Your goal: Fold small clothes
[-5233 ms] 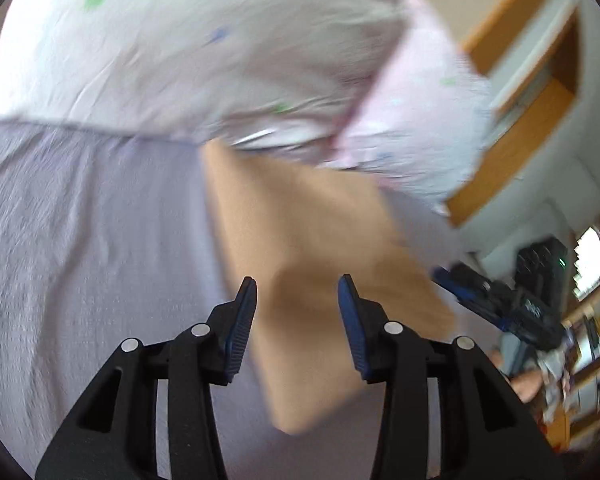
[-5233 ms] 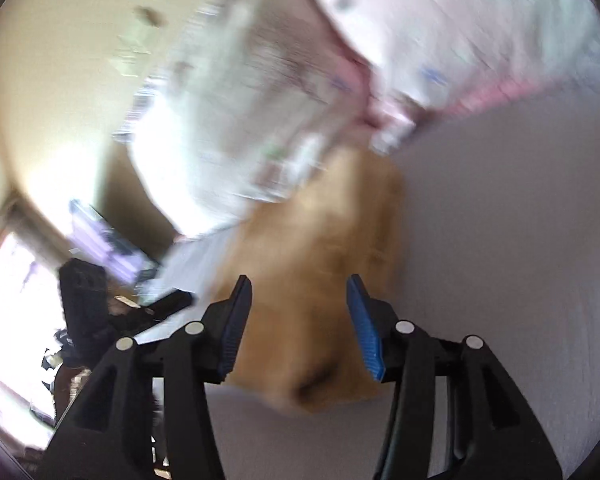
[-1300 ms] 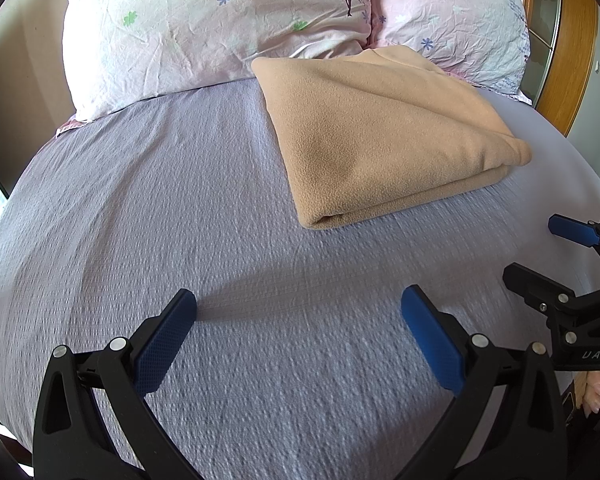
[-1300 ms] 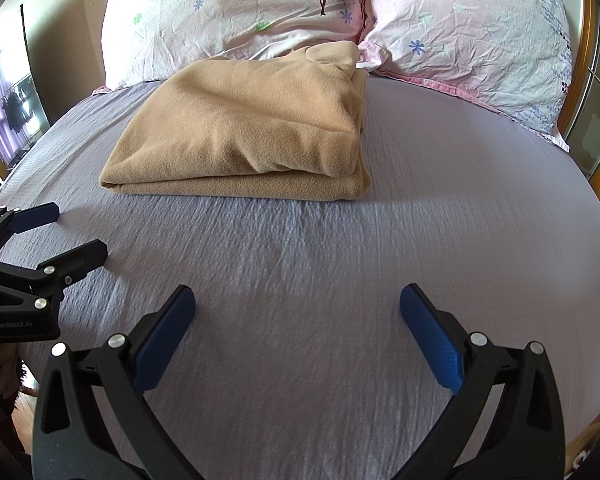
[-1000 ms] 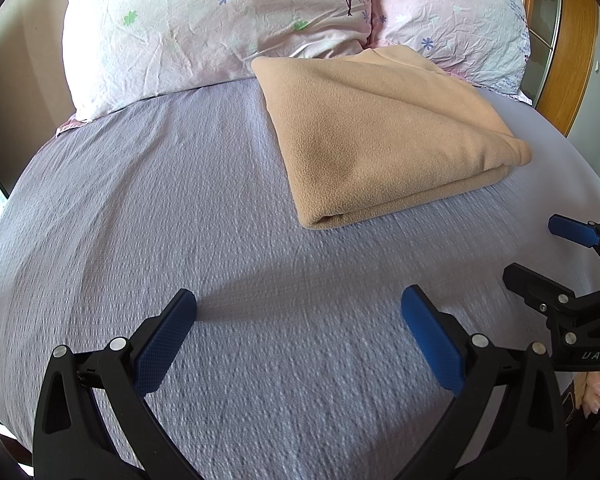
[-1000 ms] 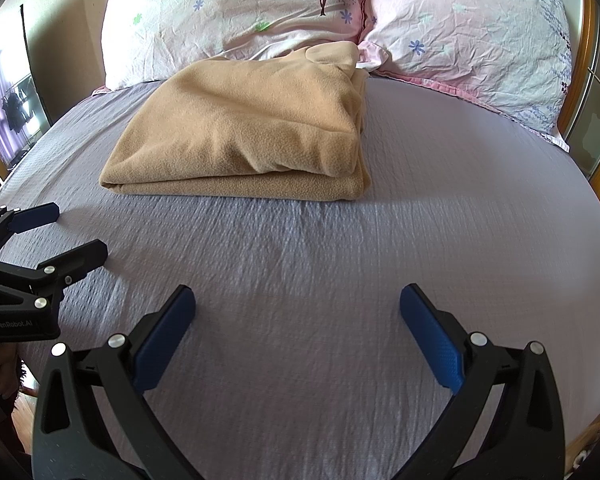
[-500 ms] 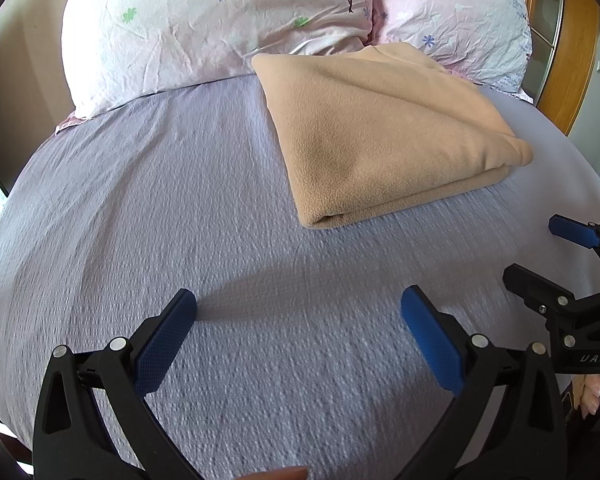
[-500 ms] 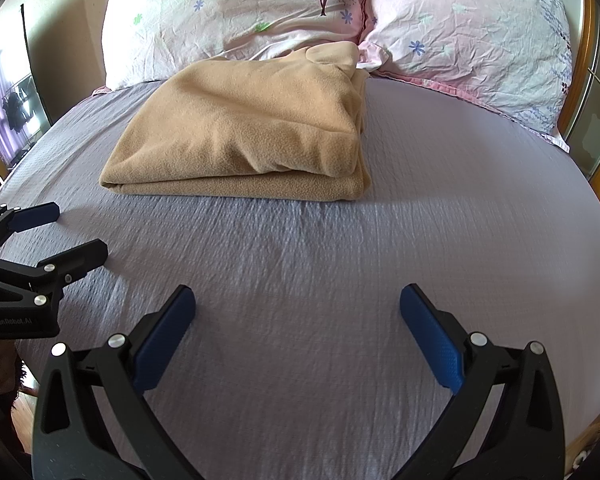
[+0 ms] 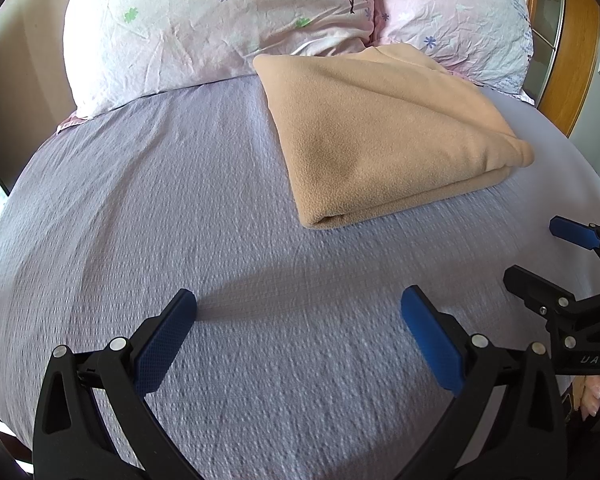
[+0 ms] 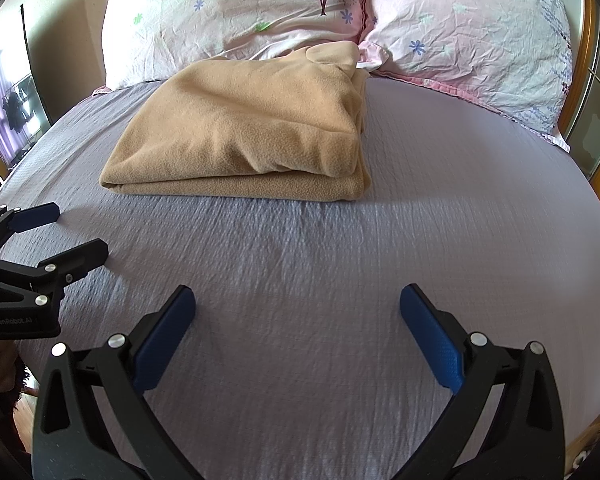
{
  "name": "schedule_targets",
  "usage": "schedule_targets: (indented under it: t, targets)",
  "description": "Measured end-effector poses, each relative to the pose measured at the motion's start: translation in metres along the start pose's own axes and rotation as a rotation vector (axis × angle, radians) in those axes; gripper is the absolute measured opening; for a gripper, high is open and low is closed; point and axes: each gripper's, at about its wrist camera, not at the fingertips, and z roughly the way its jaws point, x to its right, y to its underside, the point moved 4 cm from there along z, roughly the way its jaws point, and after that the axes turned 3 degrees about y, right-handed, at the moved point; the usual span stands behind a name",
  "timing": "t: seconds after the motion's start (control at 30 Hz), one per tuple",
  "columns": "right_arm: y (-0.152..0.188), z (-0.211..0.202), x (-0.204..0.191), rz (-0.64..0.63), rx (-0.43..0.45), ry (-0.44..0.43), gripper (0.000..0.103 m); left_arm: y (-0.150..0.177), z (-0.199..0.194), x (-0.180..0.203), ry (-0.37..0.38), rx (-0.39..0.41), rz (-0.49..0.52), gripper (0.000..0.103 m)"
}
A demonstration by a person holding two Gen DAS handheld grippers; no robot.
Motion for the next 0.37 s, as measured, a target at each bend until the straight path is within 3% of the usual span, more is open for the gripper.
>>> schedule_targets:
  t: [0.37]
  targets:
    - [0.0005, -0.0003, 0.0000, 0.000, -0.003, 0.001, 0.101, -0.0006, -0.0002, 0.0004, -0.001, -0.001, 0.001, 0.102]
